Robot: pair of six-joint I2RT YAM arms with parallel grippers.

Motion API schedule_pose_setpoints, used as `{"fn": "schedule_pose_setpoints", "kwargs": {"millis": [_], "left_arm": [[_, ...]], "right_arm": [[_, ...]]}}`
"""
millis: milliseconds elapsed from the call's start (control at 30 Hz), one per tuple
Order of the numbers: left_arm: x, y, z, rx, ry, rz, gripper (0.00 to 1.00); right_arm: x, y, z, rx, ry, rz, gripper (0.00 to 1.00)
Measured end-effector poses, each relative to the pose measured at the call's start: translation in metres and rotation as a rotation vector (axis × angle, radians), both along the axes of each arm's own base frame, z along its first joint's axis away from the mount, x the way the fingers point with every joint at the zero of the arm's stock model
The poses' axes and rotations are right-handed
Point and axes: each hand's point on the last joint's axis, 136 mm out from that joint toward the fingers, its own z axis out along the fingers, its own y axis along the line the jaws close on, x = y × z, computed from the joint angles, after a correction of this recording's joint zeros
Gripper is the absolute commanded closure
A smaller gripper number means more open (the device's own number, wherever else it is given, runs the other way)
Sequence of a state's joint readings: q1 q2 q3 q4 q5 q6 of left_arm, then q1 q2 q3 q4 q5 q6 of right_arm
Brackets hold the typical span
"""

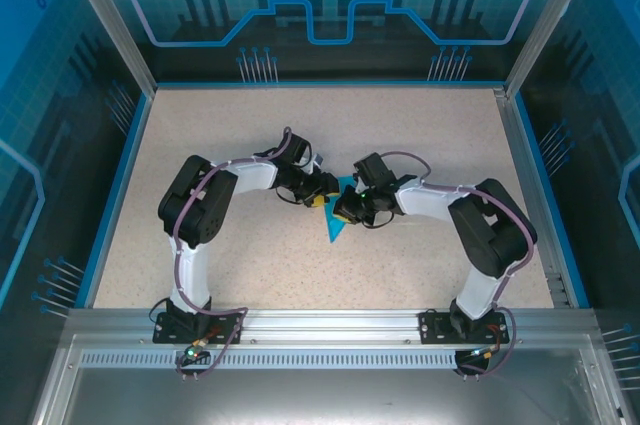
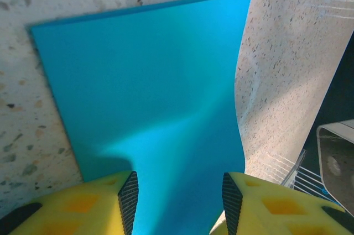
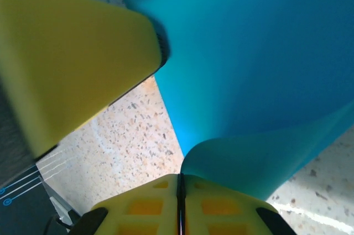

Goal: Fold a paper plane with a square sheet of paper (pick it up from the middle)
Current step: Third fold the triangle at the center of the table.

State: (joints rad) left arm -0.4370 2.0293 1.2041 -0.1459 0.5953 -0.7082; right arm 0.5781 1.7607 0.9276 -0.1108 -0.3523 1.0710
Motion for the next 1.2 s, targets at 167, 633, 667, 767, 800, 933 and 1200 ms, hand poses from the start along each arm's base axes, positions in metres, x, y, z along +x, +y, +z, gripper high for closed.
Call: {"fn": "schedule_pose_setpoints", "kwargs": {"millis": [167,633,667,767,800,933,1200], "left_arm": [[0.0,0.0,0.0,0.003,0.001,-0.002,0.54],[0.0,0.001,-0.001,0.011,-0.001,0.001,0.54],[0.0,0.001,-0.001,0.012,-0.001,0.001,0.54],[0.0,0.001,-0.001,0.012,-0.001,0.002,0.54],[0.0,0.001,-0.001,0.012,-0.001,0.002,0.54],[0.0,0.001,-0.001,0.013,-0.001,0.001,0.54],[0.0,0.0,-0.001,0.015,-0.002,0.001,0.54]], "right_arm": [[0.003,0.002,-0.004,0.005,-0.007,0.0,0.91],[0.011,0.008,-0.008,0.016,-0.04,0.0,0.91],[0.011,0.008,-0.008,0.015,-0.04,-0.001,0.91],[0.011,0.007,-0.008,0.011,-0.038,-0.002,0.91],[0.011,0.007,-0.009,0.01,-0.039,-0.003,0.91],[0.012,0.005,-0.01,0.001,-0.044,-0.01,0.91],[0.012,0.003,-0.012,-0.011,-0.042,-0.015,0.91]]}}
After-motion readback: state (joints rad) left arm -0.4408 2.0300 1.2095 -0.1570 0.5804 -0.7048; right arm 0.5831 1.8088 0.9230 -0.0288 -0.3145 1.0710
